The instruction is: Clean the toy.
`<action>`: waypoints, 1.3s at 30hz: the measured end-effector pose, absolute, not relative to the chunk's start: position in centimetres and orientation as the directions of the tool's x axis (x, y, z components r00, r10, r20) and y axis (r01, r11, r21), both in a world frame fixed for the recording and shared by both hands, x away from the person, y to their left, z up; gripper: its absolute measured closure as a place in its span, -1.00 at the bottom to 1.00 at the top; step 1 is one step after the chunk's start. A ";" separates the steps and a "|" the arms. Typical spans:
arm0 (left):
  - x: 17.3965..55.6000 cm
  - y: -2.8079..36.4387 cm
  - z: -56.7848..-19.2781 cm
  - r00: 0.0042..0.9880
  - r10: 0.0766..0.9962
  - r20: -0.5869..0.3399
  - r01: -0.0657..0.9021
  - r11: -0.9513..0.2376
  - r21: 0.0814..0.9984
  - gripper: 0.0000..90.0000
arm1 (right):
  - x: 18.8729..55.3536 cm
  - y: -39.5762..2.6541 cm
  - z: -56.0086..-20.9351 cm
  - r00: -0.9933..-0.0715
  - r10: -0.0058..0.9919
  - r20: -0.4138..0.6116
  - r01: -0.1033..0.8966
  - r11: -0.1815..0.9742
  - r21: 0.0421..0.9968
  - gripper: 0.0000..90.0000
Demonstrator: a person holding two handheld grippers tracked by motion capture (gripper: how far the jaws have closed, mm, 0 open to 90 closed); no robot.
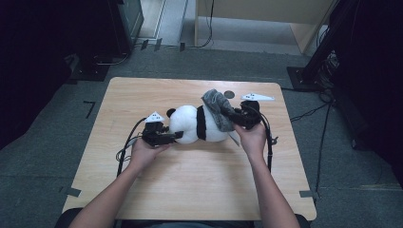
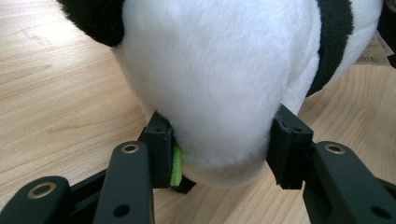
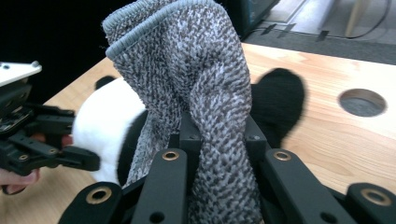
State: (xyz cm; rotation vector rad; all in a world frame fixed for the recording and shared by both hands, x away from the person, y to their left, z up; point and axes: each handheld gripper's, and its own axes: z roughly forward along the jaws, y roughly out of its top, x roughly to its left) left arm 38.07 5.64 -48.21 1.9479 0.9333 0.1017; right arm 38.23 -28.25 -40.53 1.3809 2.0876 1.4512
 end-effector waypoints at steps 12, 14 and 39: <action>38.2 5.8 -48.4 0.699 0.650 -0.299 0.573 -0.259 0.777 0.15 | 37.8 -32.1 -39.6 -0.428 0.846 0.317 0.554 -0.032 0.832 0.74; 38.2 5.8 -48.4 0.700 0.649 -0.297 0.571 -0.259 0.779 0.15 | 37.4 -31.9 -38.7 -0.449 0.833 0.324 0.531 -0.043 0.846 0.74; 36.6 4.0 -47.9 0.707 0.651 -0.276 0.560 -0.276 0.781 0.15 | 36.8 -18.0 -42.2 -0.694 0.632 0.345 0.566 0.182 0.804 0.73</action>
